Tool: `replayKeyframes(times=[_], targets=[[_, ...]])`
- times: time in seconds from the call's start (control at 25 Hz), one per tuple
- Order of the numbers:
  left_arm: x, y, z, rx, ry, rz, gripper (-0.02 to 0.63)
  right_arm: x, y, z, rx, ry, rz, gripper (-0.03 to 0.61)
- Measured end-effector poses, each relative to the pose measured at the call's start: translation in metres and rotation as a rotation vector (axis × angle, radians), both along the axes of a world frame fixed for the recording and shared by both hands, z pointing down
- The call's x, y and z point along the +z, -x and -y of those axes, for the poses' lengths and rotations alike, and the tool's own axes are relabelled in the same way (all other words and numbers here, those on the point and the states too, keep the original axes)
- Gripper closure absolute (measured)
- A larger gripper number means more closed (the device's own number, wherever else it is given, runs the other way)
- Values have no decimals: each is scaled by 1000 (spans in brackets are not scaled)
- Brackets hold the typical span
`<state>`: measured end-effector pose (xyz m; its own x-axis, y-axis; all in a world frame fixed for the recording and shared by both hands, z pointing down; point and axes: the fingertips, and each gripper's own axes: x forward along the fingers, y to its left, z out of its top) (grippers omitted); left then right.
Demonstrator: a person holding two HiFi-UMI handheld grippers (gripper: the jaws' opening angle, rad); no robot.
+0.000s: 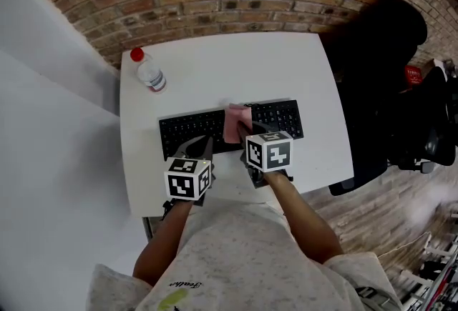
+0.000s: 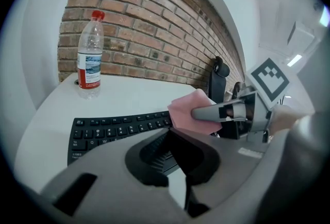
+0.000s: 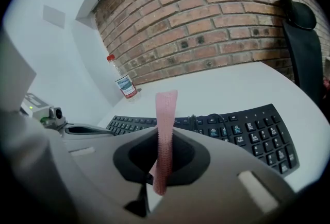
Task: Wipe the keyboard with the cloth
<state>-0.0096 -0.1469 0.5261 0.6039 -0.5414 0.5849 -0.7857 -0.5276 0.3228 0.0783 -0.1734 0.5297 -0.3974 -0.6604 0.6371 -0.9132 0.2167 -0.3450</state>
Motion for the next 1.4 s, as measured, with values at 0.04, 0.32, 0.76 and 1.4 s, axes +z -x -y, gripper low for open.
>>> replayKeyframes(times=[0.04, 0.32, 0.76, 1.4], targets=[[0, -2, -1, 1, -1, 0, 621, 0, -3, -1, 1, -1, 1, 555], [-2, -14, -8, 2, -3, 15, 621, -1, -23, -5, 14, -11, 14, 555], [-3, -41, -16, -2, -8, 28, 621, -6, -65, -9, 37, -31, 32, 555], [-1, -83, -23, -51, -17, 50, 621, -3, -117, -7, 13, -44, 65, 555]])
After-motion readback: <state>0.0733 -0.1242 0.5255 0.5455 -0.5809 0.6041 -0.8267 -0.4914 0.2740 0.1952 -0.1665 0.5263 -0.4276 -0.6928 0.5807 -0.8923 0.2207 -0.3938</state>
